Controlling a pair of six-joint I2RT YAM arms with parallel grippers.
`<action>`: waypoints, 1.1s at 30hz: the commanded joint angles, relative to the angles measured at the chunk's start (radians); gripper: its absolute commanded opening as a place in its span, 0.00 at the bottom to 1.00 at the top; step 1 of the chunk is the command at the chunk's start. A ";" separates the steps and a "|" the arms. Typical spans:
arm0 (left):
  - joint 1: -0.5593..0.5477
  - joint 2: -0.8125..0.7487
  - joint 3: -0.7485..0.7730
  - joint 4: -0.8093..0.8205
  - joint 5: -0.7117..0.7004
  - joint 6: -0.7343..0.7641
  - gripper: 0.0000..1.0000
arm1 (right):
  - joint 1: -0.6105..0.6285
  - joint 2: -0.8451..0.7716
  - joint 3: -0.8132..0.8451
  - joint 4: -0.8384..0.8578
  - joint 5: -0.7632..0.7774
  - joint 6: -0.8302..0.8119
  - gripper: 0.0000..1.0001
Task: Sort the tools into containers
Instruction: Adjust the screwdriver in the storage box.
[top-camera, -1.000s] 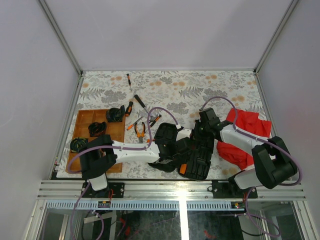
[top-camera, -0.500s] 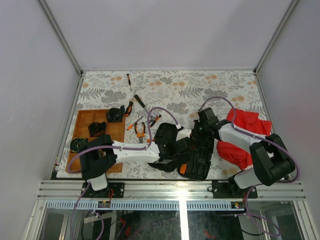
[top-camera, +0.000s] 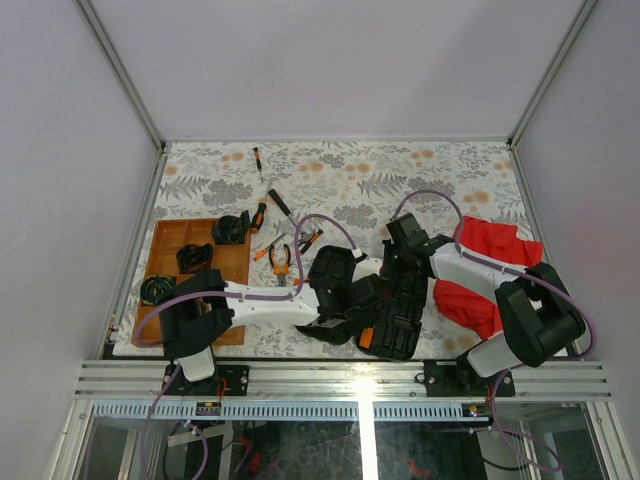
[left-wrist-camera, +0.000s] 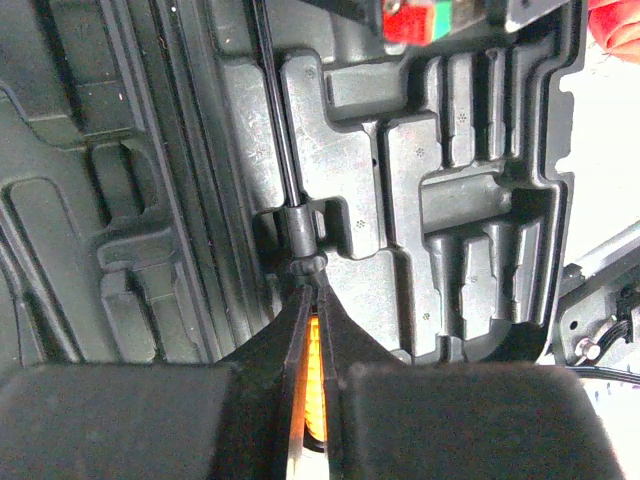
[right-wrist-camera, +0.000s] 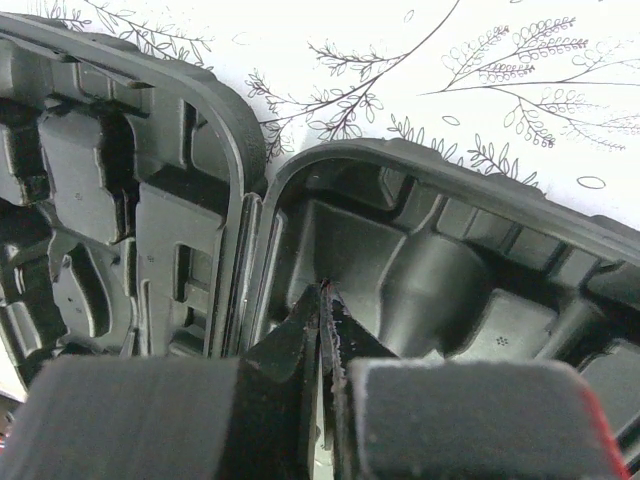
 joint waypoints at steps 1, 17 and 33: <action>-0.011 0.044 0.003 -0.024 0.025 0.014 0.02 | 0.047 0.054 0.003 -0.065 0.071 -0.016 0.00; -0.011 0.076 0.077 -0.073 0.097 -0.003 0.00 | 0.086 0.202 -0.068 -0.086 0.147 -0.012 0.00; -0.012 0.103 0.086 -0.133 0.068 -0.026 0.00 | 0.086 -0.072 0.005 -0.092 0.138 -0.002 0.00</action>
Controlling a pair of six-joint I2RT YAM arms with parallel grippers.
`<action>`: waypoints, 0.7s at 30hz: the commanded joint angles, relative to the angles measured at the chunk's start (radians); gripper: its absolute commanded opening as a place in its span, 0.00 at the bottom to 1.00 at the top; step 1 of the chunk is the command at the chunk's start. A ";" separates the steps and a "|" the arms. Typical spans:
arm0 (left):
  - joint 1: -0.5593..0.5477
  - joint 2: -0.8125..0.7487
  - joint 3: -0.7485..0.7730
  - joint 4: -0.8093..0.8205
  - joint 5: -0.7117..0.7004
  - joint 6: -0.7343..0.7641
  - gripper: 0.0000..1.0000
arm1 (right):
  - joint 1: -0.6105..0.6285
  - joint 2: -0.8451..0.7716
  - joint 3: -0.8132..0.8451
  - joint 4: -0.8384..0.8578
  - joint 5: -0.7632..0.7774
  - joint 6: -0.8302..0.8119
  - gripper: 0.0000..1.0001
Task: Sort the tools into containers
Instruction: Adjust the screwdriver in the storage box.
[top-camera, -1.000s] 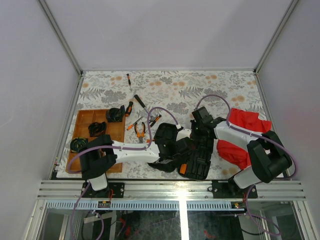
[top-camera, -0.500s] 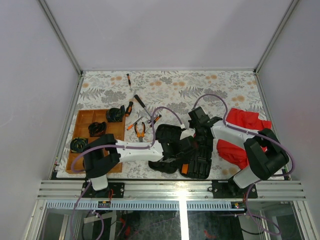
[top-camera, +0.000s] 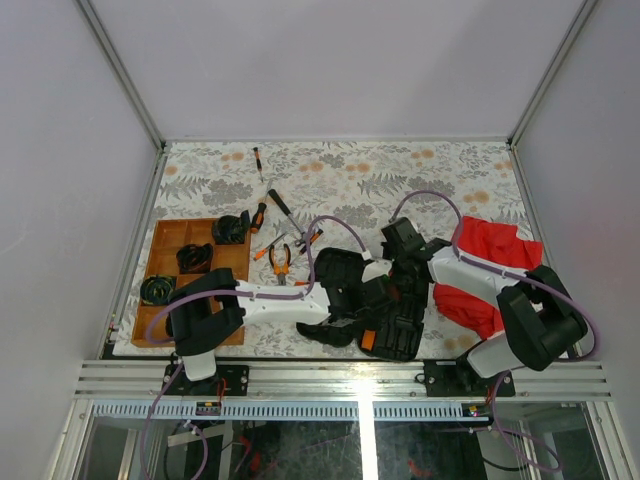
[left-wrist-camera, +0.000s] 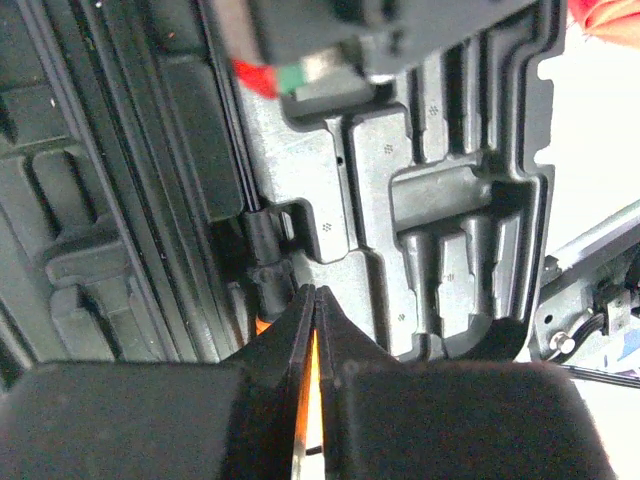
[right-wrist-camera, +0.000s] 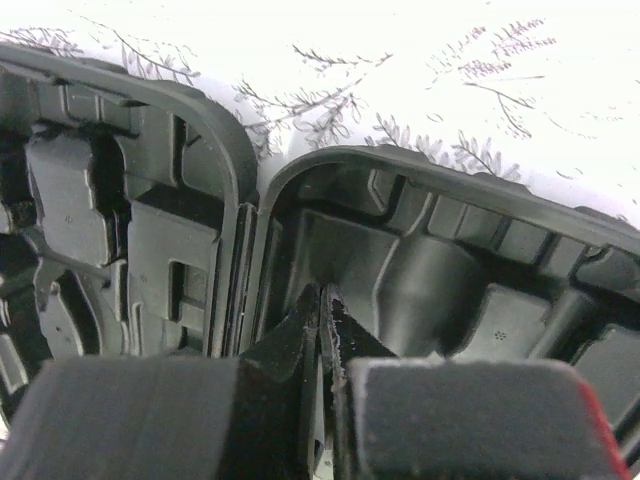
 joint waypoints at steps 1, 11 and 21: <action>-0.005 0.033 -0.006 -0.070 0.028 -0.008 0.00 | 0.028 -0.087 0.019 -0.093 0.015 -0.034 0.00; 0.003 -0.027 -0.033 0.026 0.052 0.013 0.00 | 0.028 -0.250 0.027 -0.032 0.038 -0.046 0.21; 0.013 -0.112 -0.008 0.001 0.027 0.043 0.04 | 0.028 -0.365 -0.095 -0.049 0.076 -0.012 0.31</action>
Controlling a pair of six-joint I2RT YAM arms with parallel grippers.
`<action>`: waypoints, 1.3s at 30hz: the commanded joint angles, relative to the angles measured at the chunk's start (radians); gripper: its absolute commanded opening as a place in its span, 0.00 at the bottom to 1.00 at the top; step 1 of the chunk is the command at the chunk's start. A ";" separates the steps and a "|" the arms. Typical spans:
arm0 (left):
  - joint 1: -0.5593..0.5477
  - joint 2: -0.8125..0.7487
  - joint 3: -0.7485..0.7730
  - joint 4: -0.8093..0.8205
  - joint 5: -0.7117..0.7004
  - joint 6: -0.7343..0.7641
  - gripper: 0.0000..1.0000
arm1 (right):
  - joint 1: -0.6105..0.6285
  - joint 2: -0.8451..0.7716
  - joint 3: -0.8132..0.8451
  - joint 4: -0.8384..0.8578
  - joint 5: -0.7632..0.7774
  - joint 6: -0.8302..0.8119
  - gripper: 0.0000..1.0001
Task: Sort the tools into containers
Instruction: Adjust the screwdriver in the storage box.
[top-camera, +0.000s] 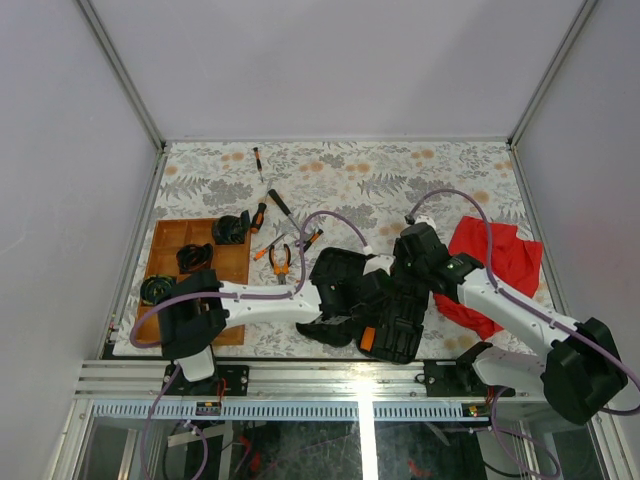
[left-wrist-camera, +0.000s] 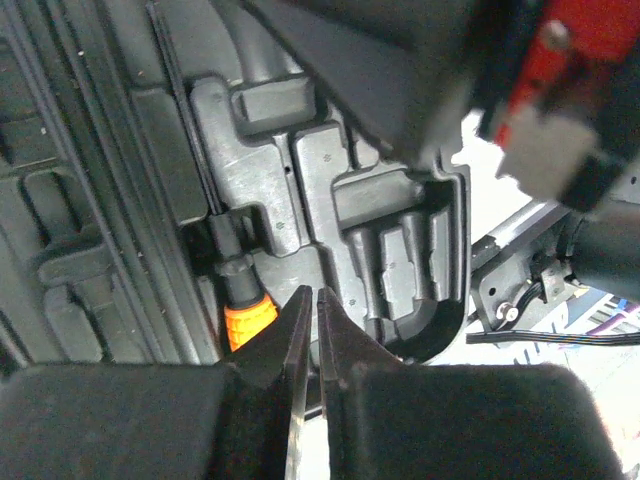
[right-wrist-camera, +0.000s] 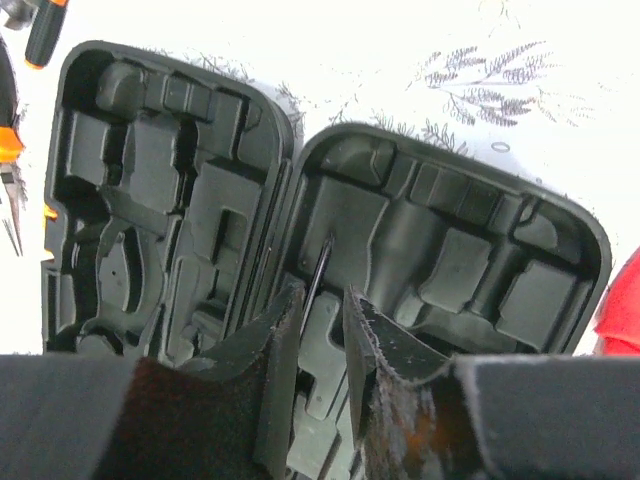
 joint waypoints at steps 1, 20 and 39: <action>0.013 -0.054 -0.012 -0.037 -0.009 0.012 0.04 | 0.019 -0.058 -0.042 0.011 -0.010 0.022 0.32; 0.307 -0.437 -0.323 -0.077 -0.002 0.027 0.12 | 0.115 -0.134 -0.244 0.096 -0.247 0.216 0.32; 0.309 -0.436 -0.336 -0.074 -0.006 0.011 0.11 | 0.115 0.056 -0.132 -0.145 -0.017 0.091 0.30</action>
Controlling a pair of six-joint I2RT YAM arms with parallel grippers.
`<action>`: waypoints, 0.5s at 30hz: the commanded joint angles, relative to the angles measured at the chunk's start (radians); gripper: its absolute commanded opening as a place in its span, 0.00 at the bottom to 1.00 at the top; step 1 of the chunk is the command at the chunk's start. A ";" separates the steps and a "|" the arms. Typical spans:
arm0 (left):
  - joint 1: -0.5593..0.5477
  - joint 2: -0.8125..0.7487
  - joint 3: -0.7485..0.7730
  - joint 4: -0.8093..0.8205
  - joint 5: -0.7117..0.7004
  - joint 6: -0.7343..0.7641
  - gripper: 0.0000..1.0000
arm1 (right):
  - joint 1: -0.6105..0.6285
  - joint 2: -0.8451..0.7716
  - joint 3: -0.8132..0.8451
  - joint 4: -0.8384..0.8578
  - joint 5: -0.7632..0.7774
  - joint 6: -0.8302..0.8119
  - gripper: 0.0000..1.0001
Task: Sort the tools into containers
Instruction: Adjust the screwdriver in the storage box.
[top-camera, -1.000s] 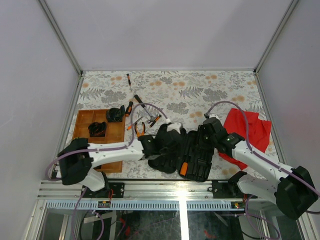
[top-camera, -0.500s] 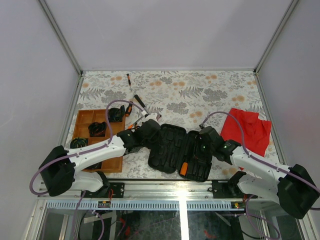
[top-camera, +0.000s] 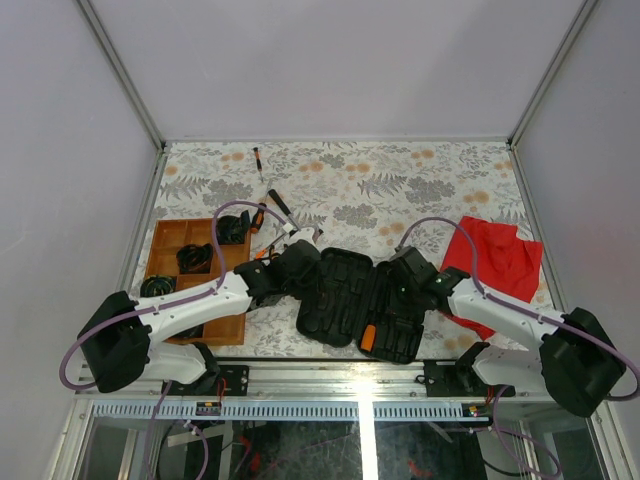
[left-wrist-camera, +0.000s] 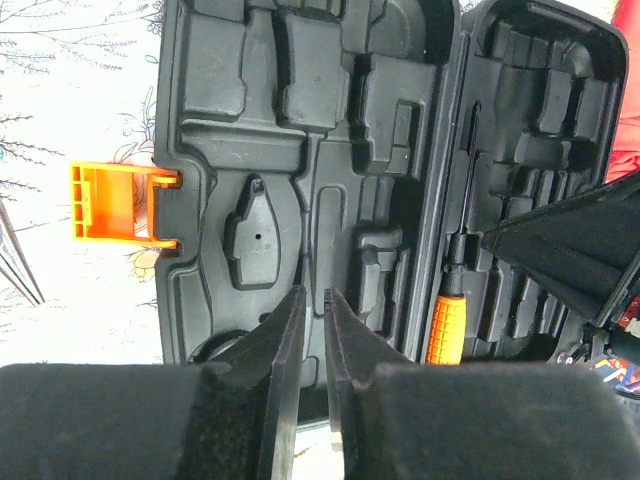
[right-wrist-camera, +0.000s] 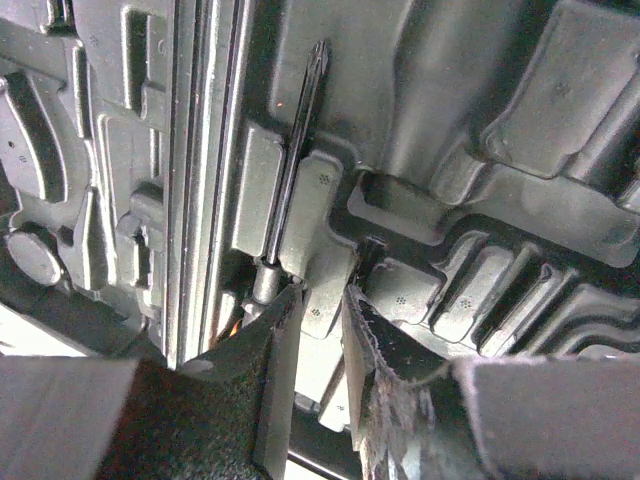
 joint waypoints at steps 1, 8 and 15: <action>0.008 -0.011 -0.004 -0.011 -0.011 0.004 0.11 | 0.005 0.075 0.028 -0.092 0.121 -0.084 0.30; 0.020 -0.015 -0.006 -0.017 -0.010 0.011 0.11 | 0.005 0.195 0.107 -0.108 0.196 -0.221 0.26; 0.045 -0.043 -0.013 -0.038 -0.017 0.022 0.11 | 0.004 0.308 0.222 -0.086 0.213 -0.365 0.25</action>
